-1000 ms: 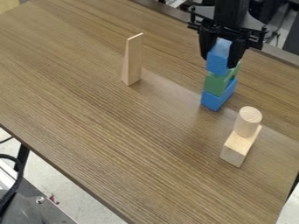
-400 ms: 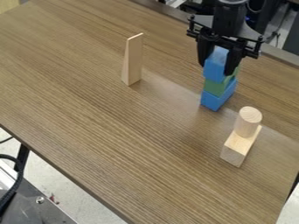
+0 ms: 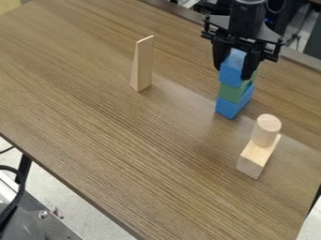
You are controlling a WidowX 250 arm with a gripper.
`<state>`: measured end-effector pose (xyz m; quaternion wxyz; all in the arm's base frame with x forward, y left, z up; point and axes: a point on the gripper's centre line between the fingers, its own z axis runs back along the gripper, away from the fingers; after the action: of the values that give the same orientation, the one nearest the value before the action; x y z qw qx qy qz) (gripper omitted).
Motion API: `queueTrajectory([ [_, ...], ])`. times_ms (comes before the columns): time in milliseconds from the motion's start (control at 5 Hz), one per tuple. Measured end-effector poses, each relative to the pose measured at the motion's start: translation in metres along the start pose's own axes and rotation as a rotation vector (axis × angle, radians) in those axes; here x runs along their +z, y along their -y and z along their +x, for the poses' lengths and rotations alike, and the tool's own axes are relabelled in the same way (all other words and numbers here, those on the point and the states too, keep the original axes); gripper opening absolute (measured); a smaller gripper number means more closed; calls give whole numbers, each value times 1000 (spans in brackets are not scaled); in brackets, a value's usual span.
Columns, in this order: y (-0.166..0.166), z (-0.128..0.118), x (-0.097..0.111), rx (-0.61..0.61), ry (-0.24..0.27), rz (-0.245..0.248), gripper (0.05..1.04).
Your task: Put the blue block in the left on the top of the green block
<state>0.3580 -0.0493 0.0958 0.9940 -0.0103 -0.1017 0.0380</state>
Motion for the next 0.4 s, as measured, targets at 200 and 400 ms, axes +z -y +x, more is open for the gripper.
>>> queueTrajectory([
  [200,0,0,0,2,1,-3,562],
  [400,2,0,0,-10,2,2,562],
])
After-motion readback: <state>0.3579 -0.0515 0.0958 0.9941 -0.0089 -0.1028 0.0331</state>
